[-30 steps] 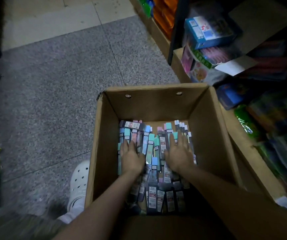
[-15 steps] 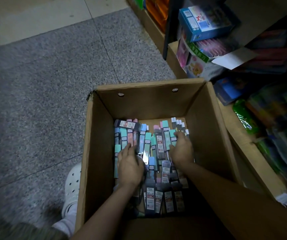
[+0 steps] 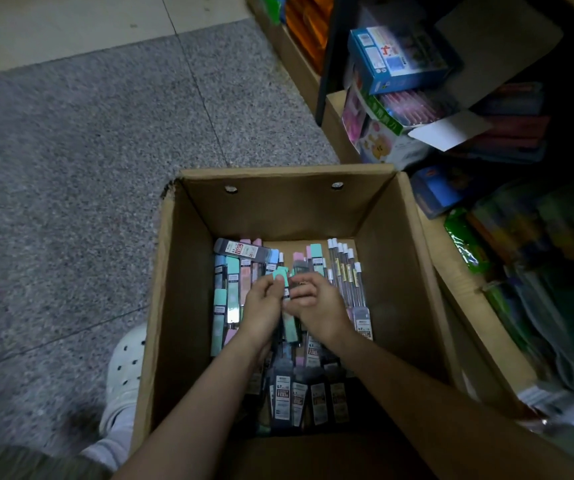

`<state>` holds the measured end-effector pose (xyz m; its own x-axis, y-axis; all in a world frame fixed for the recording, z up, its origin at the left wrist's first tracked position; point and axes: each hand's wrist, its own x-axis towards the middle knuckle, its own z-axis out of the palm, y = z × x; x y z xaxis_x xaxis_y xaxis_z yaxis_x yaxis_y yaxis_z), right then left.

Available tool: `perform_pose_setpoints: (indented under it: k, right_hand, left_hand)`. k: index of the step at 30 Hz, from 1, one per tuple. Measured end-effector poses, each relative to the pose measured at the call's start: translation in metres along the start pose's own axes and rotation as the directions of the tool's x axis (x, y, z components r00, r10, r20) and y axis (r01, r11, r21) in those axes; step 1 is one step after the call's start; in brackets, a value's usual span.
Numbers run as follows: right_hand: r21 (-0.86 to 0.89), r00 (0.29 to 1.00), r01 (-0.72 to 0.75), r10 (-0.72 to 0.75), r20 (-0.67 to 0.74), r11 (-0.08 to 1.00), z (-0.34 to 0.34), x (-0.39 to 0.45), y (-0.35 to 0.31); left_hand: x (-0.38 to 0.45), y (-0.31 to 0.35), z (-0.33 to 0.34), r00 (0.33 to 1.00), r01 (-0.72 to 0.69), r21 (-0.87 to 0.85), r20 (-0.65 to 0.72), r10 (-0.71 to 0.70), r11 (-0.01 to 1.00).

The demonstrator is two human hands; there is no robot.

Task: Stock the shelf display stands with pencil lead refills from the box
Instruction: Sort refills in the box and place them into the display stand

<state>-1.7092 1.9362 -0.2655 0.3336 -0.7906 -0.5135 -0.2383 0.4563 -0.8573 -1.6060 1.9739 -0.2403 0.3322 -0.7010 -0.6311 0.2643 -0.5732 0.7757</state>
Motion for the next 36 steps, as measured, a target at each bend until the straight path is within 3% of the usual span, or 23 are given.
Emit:
perform_pose_setpoints:
  k: [2, 4, 6, 8, 12, 17, 23, 31, 32, 36]
  right_hand:
    - [-0.032, 0.999, 0.034, -0.033, 0.035, 0.999, -0.002, -0.001, -0.004]
    - [-0.297, 0.995, 0.094, -0.102, -0.013, 0.95, -0.014, 0.001, -0.009]
    - [-0.644, 0.986, 0.075, -0.153, -0.066, 0.762, -0.029, 0.006, -0.013]
    - [-0.796, 0.994, 0.025, -0.099, -0.043, 0.605, -0.038, 0.011, -0.016]
    - [-0.905, 0.996, 0.09, -0.041, 0.08, 0.416, -0.038, 0.028, -0.015]
    - [-0.939, 0.992, 0.127, -0.025, 0.125, 0.319, -0.04, 0.046, -0.018]
    - [-0.905, 0.984, 0.177, -0.093, 0.152, 0.387, -0.039, 0.031, -0.016]
    - [-0.929, 0.97, 0.244, -0.048, 0.24, 0.279, -0.03, 0.027, -0.019]
    - [-0.925, 0.973, 0.232, -0.061, 0.224, 0.302, -0.03, 0.026, -0.018]
    - [-0.8, 0.98, 0.189, -0.163, 0.116, 0.57, -0.035, 0.017, -0.019]
  left_hand:
    - [-0.001, -0.001, -0.003, 0.999, -0.018, 0.001, -0.03, 0.019, 1.0]
    - [0.0, -0.002, -0.007, 0.998, -0.027, -0.024, -0.059, 0.025, 0.999]
    - [-0.001, -0.002, -0.009, 0.999, 0.01, -0.145, -0.05, -0.017, 0.989]
    - [-0.003, -0.006, -0.013, 0.998, 0.042, -0.186, -0.034, -0.049, 0.982]
    - [0.002, -0.014, -0.018, 0.996, 0.072, -0.169, -0.042, -0.08, 0.983]
    - [0.006, -0.016, -0.015, 0.986, 0.155, -0.146, -0.038, -0.162, 0.977]
    - [-0.001, -0.022, -0.012, 0.987, 0.162, -0.083, -0.003, -0.163, 0.983]
    - [-0.013, -0.02, -0.021, 0.985, 0.174, -0.062, -0.003, -0.175, 0.983]
    - [-0.012, -0.019, -0.023, 0.987, 0.16, -0.063, 0.004, -0.16, 0.985]
    - [-0.016, -0.004, -0.026, 0.993, 0.109, -0.038, 0.042, -0.107, 0.993]
